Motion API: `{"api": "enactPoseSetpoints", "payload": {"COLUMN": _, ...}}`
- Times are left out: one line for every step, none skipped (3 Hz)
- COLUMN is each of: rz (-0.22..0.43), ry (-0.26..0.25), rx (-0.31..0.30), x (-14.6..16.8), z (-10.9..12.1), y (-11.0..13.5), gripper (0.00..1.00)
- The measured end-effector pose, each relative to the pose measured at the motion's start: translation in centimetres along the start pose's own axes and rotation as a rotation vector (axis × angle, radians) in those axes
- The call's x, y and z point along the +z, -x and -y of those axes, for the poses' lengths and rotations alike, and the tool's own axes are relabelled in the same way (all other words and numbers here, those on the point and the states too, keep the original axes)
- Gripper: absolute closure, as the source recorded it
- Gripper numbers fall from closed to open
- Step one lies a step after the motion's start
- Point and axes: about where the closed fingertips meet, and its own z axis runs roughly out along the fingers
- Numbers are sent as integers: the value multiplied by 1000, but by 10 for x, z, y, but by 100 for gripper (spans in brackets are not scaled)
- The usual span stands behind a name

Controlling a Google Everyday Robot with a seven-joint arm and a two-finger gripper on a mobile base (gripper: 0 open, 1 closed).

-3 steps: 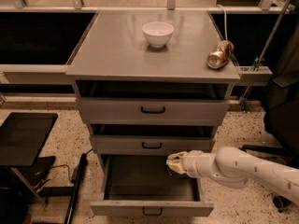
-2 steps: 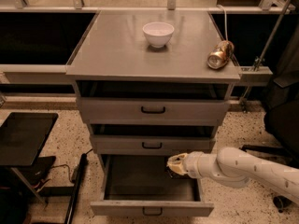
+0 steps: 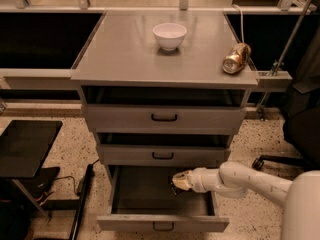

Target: Place rxbar chocolate into bottom drawer

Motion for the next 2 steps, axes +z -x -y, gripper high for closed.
{"api": "enactPoseSetpoints", "payload": {"rz": 9, "ry": 20, "rx": 36, "x": 51, "z": 18, "y": -29, "gripper": 100}}
{"api": "enactPoseSetpoints", "payload": {"rz": 14, "ry": 14, "rx": 46, "x": 57, "z": 22, "y": -34, "gripper": 100}}
